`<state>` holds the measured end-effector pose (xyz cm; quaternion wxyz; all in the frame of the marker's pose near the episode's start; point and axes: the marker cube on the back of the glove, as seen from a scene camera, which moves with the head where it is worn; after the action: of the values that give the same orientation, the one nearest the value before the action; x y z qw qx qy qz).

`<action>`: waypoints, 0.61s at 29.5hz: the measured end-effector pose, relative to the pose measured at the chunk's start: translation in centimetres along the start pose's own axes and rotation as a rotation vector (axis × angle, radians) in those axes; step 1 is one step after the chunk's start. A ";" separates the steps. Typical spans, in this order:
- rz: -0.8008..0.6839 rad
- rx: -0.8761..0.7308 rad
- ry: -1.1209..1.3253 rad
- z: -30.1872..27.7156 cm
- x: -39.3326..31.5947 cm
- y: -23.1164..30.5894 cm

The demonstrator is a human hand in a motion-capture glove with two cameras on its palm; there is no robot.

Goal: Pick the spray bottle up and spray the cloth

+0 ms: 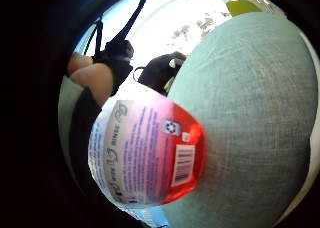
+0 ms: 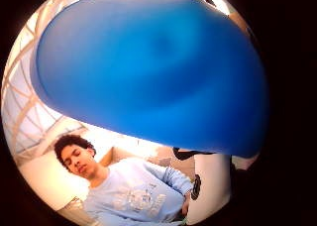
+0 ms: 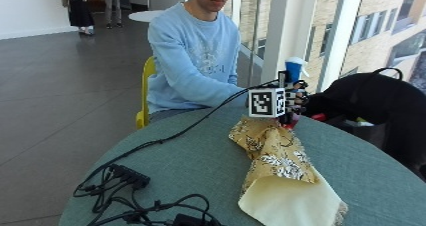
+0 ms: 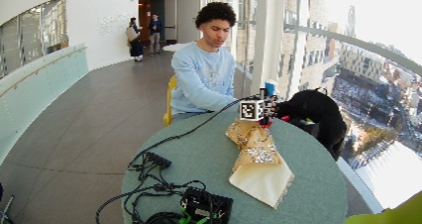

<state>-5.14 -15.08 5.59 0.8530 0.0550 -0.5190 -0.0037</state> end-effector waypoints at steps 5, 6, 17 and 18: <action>-0.018 -0.016 0.006 0.4 -0.3 0.9; -0.024 -0.009 0.012 0.2 -0.5 1.0; -0.072 0.044 0.166 -6.3 -4.5 4.8; -0.067 0.049 0.194 -7.4 -4.8 5.6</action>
<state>-1.14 -8.52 -1.49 0.8970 0.0934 -0.4318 -0.0141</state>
